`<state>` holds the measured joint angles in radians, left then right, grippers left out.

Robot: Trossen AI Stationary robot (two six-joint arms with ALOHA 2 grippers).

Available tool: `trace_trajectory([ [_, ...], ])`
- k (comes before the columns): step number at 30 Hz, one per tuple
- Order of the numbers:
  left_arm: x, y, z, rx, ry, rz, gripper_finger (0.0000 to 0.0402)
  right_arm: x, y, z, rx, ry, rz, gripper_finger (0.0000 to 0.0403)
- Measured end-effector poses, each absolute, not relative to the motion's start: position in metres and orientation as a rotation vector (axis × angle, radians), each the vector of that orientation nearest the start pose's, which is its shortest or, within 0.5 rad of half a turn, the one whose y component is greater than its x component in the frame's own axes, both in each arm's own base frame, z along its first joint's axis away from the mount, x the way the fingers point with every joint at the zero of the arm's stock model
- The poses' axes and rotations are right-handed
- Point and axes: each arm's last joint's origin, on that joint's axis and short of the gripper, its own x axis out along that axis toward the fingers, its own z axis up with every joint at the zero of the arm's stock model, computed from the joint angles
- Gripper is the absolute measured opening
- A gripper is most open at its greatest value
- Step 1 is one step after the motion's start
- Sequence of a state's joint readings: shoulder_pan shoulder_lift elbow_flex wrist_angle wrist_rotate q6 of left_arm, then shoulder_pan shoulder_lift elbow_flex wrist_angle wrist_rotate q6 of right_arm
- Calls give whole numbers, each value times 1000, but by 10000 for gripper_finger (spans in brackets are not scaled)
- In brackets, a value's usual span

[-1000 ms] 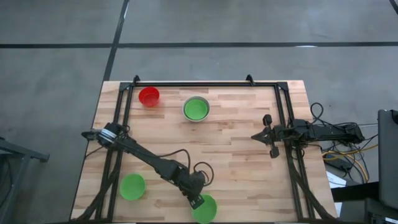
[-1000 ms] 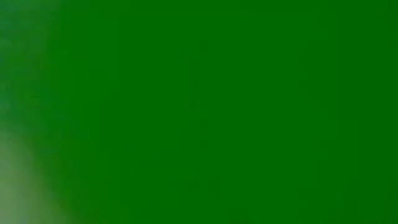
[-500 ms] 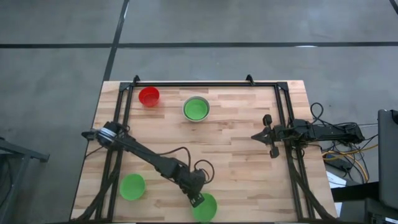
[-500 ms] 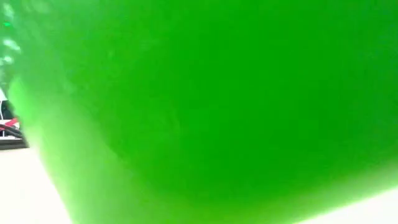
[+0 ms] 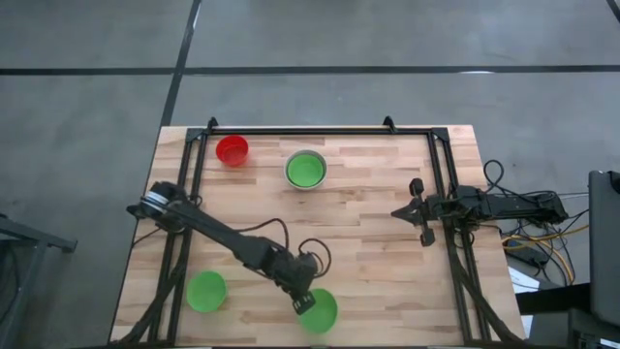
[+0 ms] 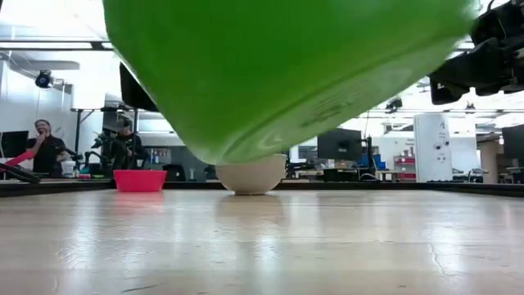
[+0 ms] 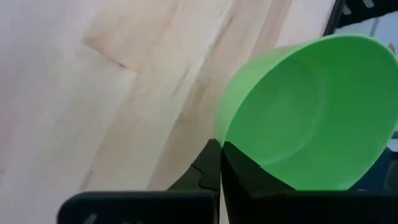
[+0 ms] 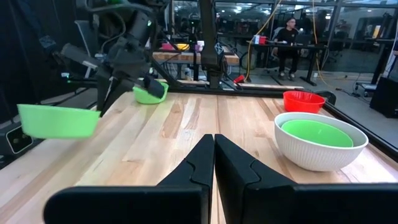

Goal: Nest bowls inside each other
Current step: Stack the bottom left green bowl on the top green bowl

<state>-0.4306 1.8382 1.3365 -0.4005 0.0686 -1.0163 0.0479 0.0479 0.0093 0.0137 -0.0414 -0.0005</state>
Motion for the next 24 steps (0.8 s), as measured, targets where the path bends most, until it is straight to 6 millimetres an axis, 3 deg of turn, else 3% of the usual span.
trace_trajectory([
  [24,323,-115,280,-527,929,122,1,100,6,164,-1,25,89,9],
])
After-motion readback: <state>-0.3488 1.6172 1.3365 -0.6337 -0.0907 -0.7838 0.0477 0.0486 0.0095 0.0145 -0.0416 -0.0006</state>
